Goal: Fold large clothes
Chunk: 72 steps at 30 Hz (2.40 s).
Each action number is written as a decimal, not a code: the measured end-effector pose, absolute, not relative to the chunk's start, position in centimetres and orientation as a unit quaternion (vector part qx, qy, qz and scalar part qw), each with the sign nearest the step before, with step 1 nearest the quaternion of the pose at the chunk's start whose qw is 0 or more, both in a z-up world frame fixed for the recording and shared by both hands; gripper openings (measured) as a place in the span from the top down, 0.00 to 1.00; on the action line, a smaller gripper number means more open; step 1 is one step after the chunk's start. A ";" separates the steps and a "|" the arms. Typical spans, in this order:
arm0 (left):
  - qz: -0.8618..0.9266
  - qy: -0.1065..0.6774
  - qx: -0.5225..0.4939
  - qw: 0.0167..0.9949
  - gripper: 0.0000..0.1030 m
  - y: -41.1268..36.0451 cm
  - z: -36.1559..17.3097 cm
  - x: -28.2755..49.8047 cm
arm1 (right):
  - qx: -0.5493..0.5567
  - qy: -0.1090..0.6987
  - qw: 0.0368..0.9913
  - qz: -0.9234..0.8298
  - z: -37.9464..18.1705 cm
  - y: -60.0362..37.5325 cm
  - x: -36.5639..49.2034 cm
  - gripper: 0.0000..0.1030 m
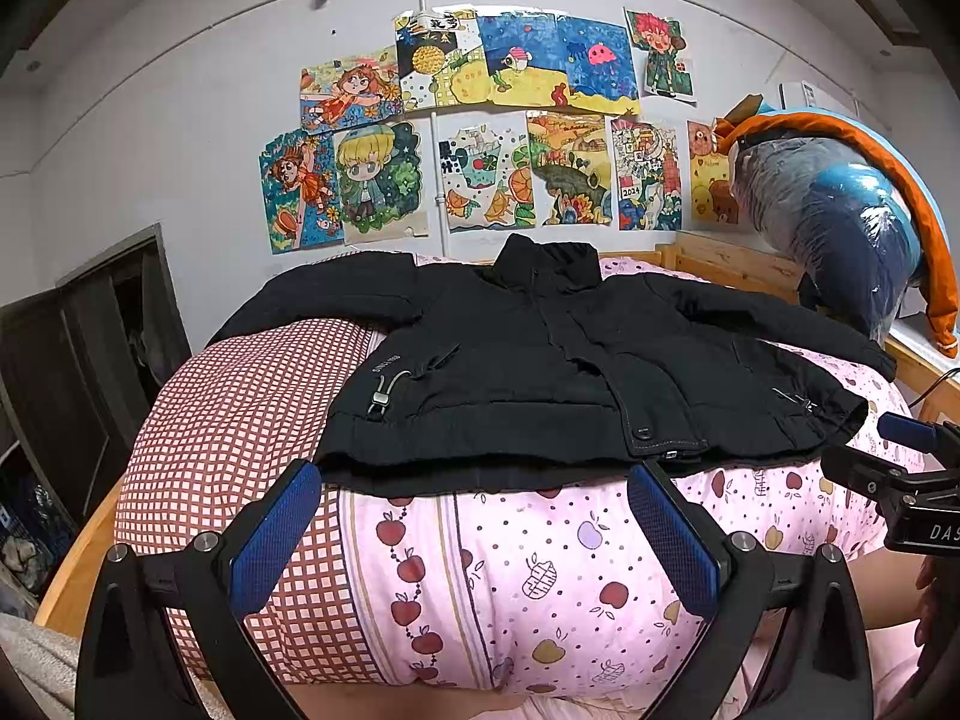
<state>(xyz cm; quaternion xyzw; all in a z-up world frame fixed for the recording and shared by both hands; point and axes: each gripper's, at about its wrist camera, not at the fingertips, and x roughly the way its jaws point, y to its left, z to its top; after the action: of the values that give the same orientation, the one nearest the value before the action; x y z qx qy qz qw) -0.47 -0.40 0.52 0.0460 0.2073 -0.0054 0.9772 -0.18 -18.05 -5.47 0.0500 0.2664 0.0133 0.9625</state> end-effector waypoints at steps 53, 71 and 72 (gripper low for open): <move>-0.019 0.217 0.073 0.973 0.00 -0.5 3.3 -0.4 | 0.017 0.282 0.955 -0.087 0.2 -19.7 -2.9 0.01; -0.024 0.173 0.104 0.979 0.00 -2.0 15.1 0.1 | -0.148 0.165 0.968 -0.117 16.8 -17.8 -7.7 0.01; -0.022 0.168 0.107 0.980 0.00 -2.2 15.7 0.2 | -0.155 0.162 0.968 -0.118 17.5 -17.8 -7.7 0.01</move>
<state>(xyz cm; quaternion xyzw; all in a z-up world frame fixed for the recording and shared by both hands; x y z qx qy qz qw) 0.18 -2.24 15.72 0.1066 0.1682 -0.0220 0.9797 -7.68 -17.80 17.48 -0.1547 0.1616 -0.1175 0.9675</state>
